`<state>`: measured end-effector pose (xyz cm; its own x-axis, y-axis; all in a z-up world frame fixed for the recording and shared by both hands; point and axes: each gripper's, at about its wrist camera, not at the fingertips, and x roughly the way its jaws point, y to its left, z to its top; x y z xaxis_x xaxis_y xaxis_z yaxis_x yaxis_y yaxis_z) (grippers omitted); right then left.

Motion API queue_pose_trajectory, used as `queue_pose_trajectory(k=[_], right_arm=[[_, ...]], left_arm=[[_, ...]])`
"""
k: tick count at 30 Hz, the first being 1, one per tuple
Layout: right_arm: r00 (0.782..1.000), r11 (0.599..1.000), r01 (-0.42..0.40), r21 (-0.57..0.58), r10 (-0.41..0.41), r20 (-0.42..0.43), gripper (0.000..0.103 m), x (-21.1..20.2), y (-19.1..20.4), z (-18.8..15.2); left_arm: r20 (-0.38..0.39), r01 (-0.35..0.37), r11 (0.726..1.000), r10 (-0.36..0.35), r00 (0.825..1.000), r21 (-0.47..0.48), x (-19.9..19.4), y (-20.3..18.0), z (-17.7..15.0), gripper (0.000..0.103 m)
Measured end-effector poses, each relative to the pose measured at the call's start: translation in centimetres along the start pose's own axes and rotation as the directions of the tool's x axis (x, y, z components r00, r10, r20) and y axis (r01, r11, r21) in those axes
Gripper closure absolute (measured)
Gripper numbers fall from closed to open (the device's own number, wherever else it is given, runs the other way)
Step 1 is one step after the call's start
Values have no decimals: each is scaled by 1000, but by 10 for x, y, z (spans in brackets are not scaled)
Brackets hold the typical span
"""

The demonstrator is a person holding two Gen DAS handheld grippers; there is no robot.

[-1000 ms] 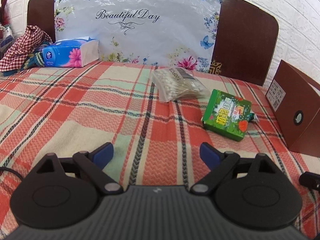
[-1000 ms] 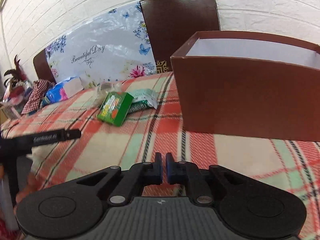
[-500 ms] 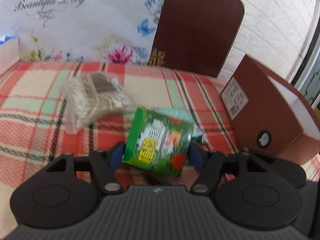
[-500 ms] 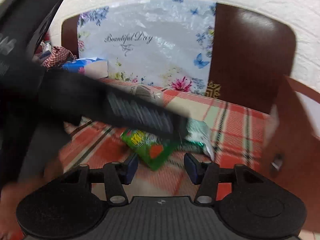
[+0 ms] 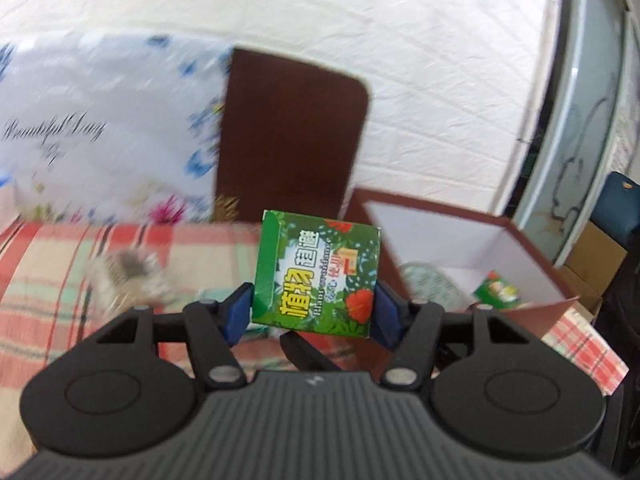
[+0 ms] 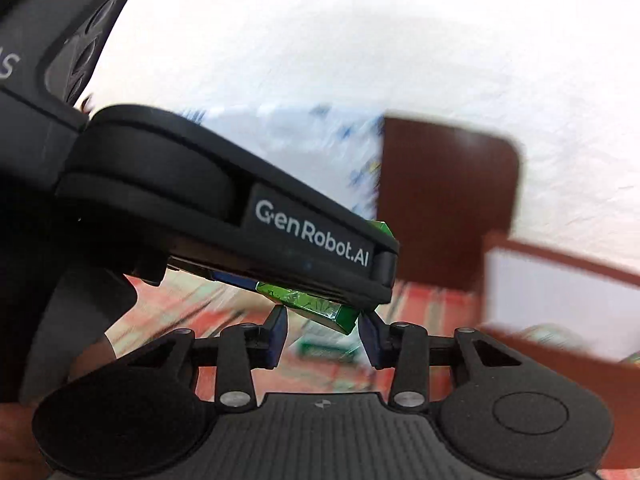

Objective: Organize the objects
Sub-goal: 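Pass the green packet to the left gripper, then drop it into the box, then grasp the green-and-white gum pack with the right gripper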

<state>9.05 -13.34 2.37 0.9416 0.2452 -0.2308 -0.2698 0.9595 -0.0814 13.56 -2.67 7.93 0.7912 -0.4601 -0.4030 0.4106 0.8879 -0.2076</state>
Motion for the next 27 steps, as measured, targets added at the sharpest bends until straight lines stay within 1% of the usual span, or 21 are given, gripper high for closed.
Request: queue_pose_trajectory(k=[3,5,6,7,8,10,12,14,16,19,21,22,25,26,27], right_arm=[[996,997,69,21,-70,57,63,-19,-23,11],[990,992,115,46,-118,72,62,-27,-43,14],[987,989,136,59,-140,73,62,-29,-54,14],[984,984,162,69,-166,69,60,-30,-64,12],[978,978,194,77,-199,56,49,-30,-74,10],[965,960,263,94,-264,-3,35,-26,-94,4],[954,945,300,133,-298,-35,35,-29,-112,-3],[948,933,318,167,-319,-23,32,-38,-125,-10],[940,924,337,179,-340,-15,32,-43,-134,-13],[939,915,335,226,-345,5,32,-50,-142,-13],[940,918,321,234,-339,39,32,-57,-137,-12],[942,922,312,228,-332,54,32,-65,-129,-10],[957,944,263,197,-281,67,33,-76,-102,-11],[965,953,240,187,-256,65,33,-81,-96,-14],[973,962,211,172,-224,58,33,-90,-82,-19]], left_arm=[[15,58,996,-59,998,63,10,-32,15,38],[8,86,991,-88,996,104,23,-53,21,37],[4,90,988,-92,996,123,31,-63,22,34],[-1,82,987,-82,997,139,40,-73,22,24],[-9,58,987,-57,998,147,50,-80,21,19],[-44,14,987,-8,999,158,71,-89,18,17],[-75,-7,989,18,997,147,83,-92,16,17],[-83,-12,992,23,996,126,84,-90,15,17],[-79,-24,993,33,996,113,78,-87,14,17],[-64,-40,995,46,997,86,58,-77,9,17],[-62,-58,996,63,996,72,44,-68,3,17],[-65,-69,996,74,995,63,36,-62,-2,15],[-97,-123,992,126,987,41,18,-39,-19,15],[-111,-142,989,144,983,31,14,-31,-24,15],[-126,-159,987,160,979,17,9,-21,-30,15]])
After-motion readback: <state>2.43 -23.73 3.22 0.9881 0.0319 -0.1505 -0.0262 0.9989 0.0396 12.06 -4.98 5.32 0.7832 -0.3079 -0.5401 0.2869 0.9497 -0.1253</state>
